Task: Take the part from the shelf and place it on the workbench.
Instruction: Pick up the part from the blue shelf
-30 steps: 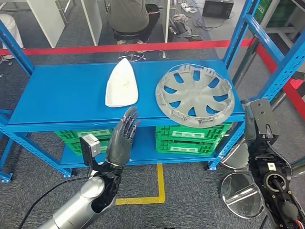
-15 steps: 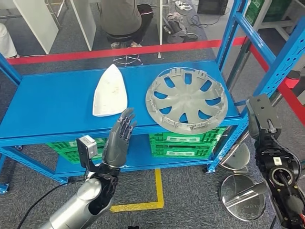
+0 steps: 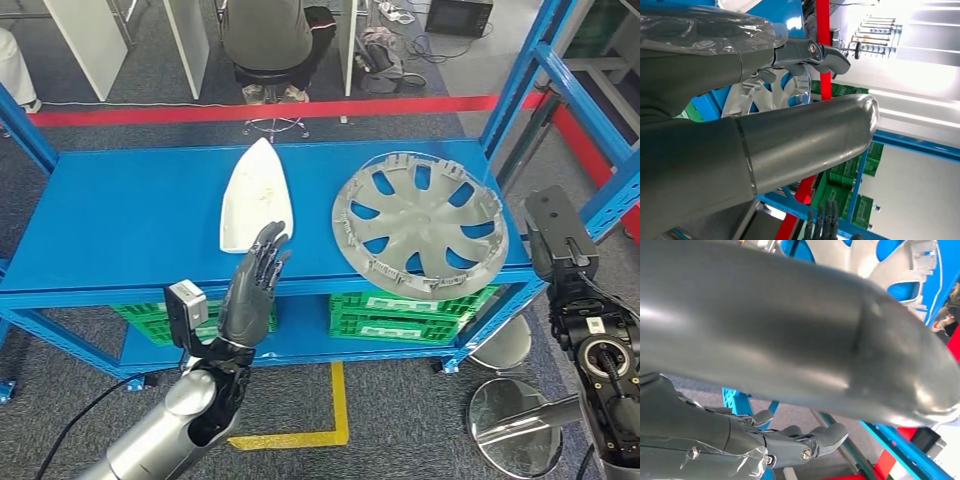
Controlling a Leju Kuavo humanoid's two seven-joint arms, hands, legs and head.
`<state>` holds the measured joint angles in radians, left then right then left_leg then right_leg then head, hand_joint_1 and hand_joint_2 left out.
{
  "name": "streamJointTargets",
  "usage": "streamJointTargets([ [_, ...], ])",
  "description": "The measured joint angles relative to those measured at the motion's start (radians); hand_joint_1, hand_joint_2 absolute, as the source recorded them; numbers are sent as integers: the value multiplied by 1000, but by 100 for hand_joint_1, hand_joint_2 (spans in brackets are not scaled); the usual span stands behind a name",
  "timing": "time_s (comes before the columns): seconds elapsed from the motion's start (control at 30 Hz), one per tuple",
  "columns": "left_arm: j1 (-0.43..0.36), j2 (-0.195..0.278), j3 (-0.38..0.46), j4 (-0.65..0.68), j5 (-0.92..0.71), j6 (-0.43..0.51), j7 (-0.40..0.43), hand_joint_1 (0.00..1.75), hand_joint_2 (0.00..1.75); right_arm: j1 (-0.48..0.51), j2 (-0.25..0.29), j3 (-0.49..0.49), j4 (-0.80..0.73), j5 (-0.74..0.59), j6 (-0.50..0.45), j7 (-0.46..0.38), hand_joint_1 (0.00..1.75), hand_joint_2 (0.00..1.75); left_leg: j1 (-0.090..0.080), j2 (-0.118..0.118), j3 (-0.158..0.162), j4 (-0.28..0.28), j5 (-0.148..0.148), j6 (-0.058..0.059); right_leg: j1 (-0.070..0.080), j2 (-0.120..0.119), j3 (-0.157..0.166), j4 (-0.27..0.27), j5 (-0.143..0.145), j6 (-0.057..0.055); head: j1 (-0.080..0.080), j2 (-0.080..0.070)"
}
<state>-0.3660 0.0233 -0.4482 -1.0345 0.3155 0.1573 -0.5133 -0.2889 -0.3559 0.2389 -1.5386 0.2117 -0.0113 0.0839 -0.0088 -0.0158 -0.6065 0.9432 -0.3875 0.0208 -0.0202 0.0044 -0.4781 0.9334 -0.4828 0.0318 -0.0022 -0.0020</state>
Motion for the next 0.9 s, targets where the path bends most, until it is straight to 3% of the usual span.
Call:
streamJointTargets([
  [0.2, -13, -2, -1, 3, 5, -20, -16, 0, 0, -41, -11, 16, 41, 79, 116, 12, 0, 0, -3, 3, 0, 2, -1, 4, -2, -1, 8, -16, -9, 7, 6, 0],
  [0.33, -19, -6, -2, 8, 10, -32, -20, 0, 0, -100, -27, 37, 97, 162, 247, 12, 0, 0, -2, 3, 1, 2, 2, 5, 0, -1, 9, -14, -7, 8, 5, 0],
  [0.5, -20, -7, -2, 10, 13, -19, -21, 0, 0, -197, -34, 97, 223, 268, 427, -58, 0, 0, -1, 3, 1, 1, 4, 3, 1, -1, 8, -12, -6, 8, 4, 0],
  [0.73, -19, -7, -2, 10, 14, -10, -17, 0, 0, -267, -35, 159, 346, 290, 475, -89, 0, 0, 0, 2, 2, 0, 5, 3, 1, -5, 8, -11, -6, 8, 3, 0],
  [0.9, -13, -5, -2, 8, 13, -1, -13, 0, 0, -328, -35, 218, 445, 316, 539, -170, 0, 0, 0, 2, 2, 0, 5, 3, 1, -5, 8, -11, -6, 8, 3, 0],
])
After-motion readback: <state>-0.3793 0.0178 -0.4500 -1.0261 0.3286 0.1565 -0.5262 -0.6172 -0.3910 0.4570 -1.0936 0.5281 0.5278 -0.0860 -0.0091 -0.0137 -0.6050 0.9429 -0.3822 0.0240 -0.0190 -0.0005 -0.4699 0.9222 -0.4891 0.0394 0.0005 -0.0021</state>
